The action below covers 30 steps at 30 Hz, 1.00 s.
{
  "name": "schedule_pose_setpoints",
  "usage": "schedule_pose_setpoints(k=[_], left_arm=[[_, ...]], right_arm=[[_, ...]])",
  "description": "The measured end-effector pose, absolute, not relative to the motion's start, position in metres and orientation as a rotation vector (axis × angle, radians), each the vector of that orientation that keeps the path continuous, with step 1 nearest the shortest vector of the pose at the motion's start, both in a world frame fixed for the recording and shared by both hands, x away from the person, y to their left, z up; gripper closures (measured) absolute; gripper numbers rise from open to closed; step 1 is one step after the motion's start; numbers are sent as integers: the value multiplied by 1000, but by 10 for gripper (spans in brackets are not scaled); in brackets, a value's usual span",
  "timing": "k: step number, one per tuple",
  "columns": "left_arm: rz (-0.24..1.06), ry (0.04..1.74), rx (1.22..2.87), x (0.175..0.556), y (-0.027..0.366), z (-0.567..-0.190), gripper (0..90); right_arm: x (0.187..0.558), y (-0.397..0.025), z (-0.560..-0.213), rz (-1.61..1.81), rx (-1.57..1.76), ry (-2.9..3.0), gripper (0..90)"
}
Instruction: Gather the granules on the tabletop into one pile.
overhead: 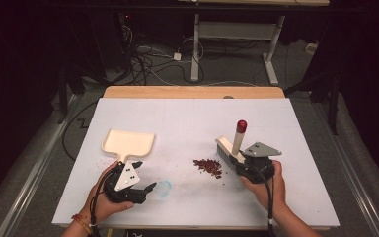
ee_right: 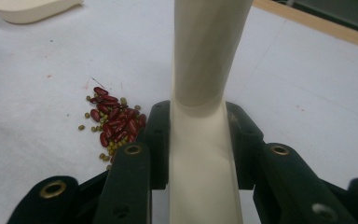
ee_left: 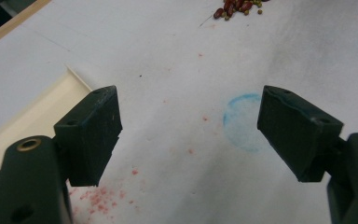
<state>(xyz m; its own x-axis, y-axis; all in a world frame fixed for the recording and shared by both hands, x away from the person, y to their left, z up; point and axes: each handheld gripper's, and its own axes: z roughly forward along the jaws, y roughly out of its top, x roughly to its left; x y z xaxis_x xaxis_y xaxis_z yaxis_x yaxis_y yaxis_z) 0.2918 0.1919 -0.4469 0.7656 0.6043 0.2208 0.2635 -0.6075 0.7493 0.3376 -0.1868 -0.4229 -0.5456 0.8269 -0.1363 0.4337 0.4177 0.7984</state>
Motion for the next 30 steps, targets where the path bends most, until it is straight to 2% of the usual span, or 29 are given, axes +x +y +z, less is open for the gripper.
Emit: schedule_pose_setpoints(k=[8, 15, 23, 30], left_arm=[[594, 641, 2230, 292, 192, -447, 211], [582, 644, 2229, 292, 192, -447, 212], [595, 642, 2231, 292, 193, -448, 211], [593, 644, 2239, 293, 192, -448, 211]], right_arm=[[331, -146, -426, 939, 1032, 2158, 672], [337, -142, -423, 975, 1062, 2113, 674], [335, -169, -409, 1054, 1012, 2106, 674], [321, -211, -397, 1266, 693, 2288, 674]])
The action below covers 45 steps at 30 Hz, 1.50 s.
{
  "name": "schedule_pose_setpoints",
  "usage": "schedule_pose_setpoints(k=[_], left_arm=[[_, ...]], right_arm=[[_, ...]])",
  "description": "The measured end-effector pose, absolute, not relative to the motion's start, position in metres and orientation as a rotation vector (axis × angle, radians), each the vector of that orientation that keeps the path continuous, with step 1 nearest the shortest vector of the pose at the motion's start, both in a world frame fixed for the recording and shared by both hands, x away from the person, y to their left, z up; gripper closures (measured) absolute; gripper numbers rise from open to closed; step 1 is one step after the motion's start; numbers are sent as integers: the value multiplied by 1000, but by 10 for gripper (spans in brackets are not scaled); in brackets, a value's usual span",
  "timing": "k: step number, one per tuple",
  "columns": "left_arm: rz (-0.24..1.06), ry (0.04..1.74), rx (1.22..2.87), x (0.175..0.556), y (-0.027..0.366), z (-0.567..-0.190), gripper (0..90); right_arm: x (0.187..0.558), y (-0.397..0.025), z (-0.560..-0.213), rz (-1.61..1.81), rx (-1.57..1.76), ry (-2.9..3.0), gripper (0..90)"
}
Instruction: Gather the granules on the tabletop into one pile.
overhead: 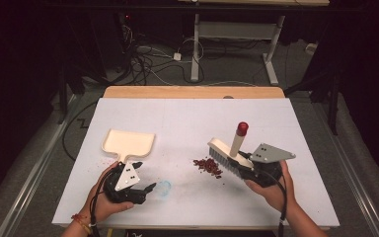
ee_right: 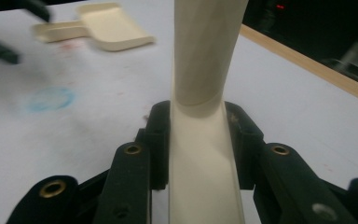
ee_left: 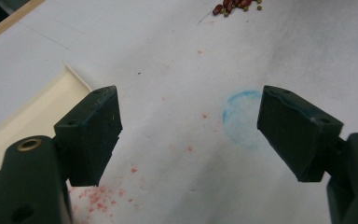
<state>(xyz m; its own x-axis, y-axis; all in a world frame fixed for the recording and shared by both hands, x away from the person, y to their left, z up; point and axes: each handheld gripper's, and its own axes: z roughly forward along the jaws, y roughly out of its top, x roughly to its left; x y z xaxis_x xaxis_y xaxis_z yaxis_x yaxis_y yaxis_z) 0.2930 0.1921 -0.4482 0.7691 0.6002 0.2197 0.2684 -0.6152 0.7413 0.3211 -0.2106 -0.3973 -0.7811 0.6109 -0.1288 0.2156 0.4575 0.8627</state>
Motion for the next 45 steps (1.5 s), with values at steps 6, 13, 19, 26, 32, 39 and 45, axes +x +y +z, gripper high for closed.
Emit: schedule_pose_setpoints(k=[6, 13, 19, 26, 32, 39, 45], left_arm=[[581, 648, 2240, 294, 191, -448, 212], [576, 645, 2245, 295, 191, -449, 212], [573, 650, 2247, 296, 191, -450, 212], [565, 645, 2252, 298, 190, -451, 212], [561, 646, 2250, 298, 190, -451, 211], [561, 642, 2250, 297, 190, -451, 211], [565, 640, 2248, 296, 191, -450, 211]], right_arm=[[316, -220, -409, 1425, 386, 2558, 673], [341, -201, -421, 1386, 108, 2746, 673], [379, -187, -429, 1455, 6, 2771, 672], [401, -169, -432, 1492, -31, 2765, 660], [408, -163, -428, 1549, -17, 2721, 671], [406, -164, -426, 1623, 21, 2685, 674], [390, -181, -404, 1689, 68, 2603, 674]])
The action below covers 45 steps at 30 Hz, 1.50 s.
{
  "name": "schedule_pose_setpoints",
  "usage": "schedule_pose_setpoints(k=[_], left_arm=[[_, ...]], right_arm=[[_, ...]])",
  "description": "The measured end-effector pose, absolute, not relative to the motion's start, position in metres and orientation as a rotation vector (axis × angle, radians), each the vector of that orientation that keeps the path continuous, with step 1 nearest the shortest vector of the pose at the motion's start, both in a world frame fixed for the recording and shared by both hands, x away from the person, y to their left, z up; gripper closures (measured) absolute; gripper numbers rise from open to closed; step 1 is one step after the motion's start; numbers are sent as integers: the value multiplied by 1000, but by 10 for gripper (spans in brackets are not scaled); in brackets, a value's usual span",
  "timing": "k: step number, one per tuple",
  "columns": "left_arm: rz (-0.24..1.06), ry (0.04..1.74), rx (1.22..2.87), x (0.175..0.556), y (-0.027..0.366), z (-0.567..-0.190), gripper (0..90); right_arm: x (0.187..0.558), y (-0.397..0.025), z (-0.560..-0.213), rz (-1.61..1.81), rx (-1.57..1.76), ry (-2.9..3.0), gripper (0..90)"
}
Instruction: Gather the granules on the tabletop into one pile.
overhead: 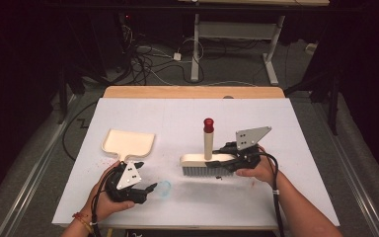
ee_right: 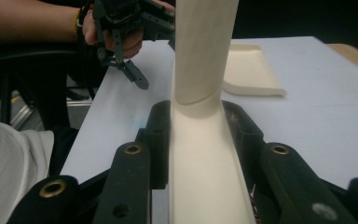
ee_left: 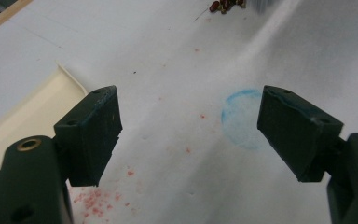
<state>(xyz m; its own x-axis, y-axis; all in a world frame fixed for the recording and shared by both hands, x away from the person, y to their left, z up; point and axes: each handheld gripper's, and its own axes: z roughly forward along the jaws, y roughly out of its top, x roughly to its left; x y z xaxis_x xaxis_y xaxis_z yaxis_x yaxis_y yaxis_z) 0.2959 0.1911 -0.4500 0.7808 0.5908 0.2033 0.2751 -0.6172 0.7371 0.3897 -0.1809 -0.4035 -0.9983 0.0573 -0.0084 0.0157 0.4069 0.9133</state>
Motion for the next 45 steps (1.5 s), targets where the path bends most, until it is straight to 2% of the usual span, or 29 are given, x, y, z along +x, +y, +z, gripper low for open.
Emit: schedule_pose_setpoints(k=[11, 16, 24, 29, 35, 45], left_arm=[[612, 650, 2219, 295, 197, -444, 211], [621, 654, 2222, 296, 197, -444, 211], [629, 656, 2223, 295, 197, -443, 210], [635, 659, 2222, 296, 197, -442, 210], [634, 663, 2233, 296, 197, -443, 210], [635, 656, 2250, 296, 195, -445, 208]], right_arm=[[348, -258, -372, 1594, 439, 2514, 674], [326, -286, -374, 1498, 549, 2556, 674], [306, -300, -386, 1457, 699, 2680, 674], [316, -300, -398, 1368, 807, 2771, 674], [349, -300, -409, 1272, 921, 2788, 669], [398, -305, -423, 1242, 1036, 2810, 593]])
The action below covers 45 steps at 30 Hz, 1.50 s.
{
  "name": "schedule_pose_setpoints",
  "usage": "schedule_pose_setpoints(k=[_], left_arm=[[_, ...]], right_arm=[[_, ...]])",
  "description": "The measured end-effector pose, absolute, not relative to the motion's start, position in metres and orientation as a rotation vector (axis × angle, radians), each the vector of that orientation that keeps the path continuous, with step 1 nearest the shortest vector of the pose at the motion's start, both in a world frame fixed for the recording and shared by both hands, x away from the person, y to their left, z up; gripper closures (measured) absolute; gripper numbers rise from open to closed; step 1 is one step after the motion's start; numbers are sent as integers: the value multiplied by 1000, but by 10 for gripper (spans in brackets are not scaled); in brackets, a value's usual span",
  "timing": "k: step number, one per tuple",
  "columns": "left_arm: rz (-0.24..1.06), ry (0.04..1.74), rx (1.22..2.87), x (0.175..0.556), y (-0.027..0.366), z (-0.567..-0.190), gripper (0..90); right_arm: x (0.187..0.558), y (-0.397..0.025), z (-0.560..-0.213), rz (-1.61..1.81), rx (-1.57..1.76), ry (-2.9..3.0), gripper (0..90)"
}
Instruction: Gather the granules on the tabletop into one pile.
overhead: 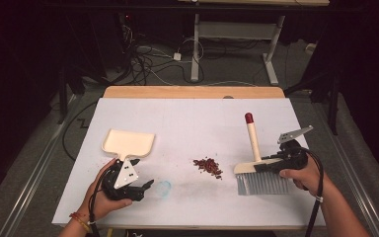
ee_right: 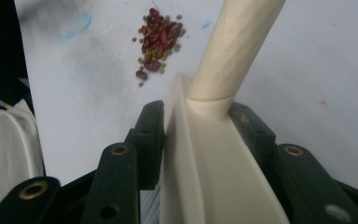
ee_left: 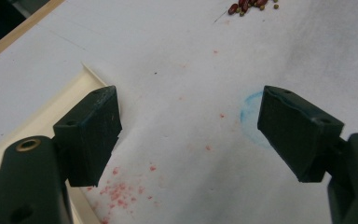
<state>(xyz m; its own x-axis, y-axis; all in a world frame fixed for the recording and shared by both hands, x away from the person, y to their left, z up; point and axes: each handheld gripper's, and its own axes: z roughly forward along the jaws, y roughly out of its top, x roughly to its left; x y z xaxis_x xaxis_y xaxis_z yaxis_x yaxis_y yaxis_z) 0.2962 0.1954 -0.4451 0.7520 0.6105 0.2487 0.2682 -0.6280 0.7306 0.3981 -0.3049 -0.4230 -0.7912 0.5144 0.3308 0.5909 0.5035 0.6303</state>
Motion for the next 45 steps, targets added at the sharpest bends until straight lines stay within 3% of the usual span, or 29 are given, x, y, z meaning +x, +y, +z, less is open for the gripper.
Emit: schedule_pose_setpoints(k=[3, 6, 8, 12, 18, 22, 45], left_arm=[[634, 653, 2255, 296, 195, -446, 208], [636, 652, 2257, 296, 195, -446, 207], [634, 654, 2255, 296, 195, -446, 206], [633, 647, 2263, 296, 193, -447, 205], [641, 640, 2266, 297, 191, -447, 205], [638, 635, 2271, 297, 191, -448, 205], [647, 623, 2276, 295, 190, -448, 205]], right_arm=[[403, -310, -421, -1184, -1015, -2635, 585], [405, -317, -420, -1184, -1106, -2680, 513], [405, -323, -419, -1151, -1189, -2742, 563], [406, -329, -420, -1191, -1255, -2786, 544], [405, -316, -423, -1127, -1360, -3029, 690], [410, -306, -431, -1054, -1406, -3100, 737], [425, -289, -451, -985, -1471, -3134, 706]])
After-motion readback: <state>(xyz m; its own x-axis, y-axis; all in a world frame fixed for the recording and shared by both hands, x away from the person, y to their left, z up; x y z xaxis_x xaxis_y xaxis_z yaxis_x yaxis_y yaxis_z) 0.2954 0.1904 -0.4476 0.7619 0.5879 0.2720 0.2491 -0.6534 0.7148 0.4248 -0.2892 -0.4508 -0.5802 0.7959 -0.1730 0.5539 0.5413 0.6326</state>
